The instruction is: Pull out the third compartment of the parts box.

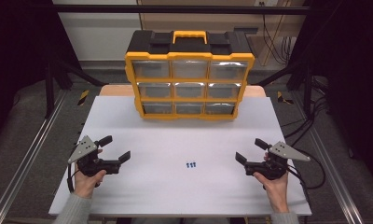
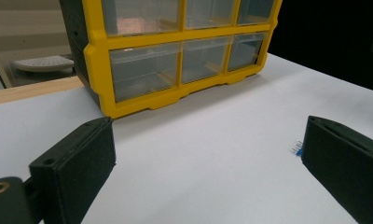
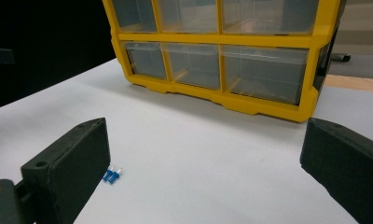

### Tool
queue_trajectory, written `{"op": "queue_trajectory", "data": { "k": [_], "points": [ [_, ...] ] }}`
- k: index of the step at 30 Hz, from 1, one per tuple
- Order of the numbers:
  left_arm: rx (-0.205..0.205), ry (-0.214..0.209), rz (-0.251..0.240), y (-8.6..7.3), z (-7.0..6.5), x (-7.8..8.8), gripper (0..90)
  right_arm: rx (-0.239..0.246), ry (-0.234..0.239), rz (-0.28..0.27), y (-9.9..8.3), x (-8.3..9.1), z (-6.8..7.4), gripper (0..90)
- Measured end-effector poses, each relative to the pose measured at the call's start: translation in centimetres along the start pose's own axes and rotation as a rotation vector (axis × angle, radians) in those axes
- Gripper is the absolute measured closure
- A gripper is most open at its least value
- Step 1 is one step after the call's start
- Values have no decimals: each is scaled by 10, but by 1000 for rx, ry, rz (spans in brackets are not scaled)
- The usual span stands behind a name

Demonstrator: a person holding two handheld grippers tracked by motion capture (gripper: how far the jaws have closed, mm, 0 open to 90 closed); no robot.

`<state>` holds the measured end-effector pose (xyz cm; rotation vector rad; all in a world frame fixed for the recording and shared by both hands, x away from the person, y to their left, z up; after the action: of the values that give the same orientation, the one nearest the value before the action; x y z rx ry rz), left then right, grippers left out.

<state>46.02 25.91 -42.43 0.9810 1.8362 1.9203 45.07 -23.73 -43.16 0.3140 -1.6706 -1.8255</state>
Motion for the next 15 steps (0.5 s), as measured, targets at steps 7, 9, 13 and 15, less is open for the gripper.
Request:
{"op": "queue_trajectory", "data": {
  "k": [7,9,13,15],
  "points": [
    [-2,-2,5,0,-1,-2,23,3,2,-2,0,-1,0,19],
    [-4,-2,5,-1,-1,-2,23,2,5,0,0,-1,0,17],
    [-4,-3,3,0,-1,-1,23,6,7,-4,0,-1,-1,16],
    [-4,-3,3,0,-1,-2,23,-4,4,-10,1,-1,-1,16]
  ]
}}
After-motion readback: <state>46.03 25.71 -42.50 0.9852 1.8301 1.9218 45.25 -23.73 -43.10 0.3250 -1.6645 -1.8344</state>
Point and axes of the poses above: each handheld gripper's, and its own axes: x roughly backward along the jaws, y roughly out of its top, z roughly to its left, the point moved 3 cm from there along -x, roughly forward along the jaws, and after that the axes turned 1 degree about -x, right-handed, at the moved point
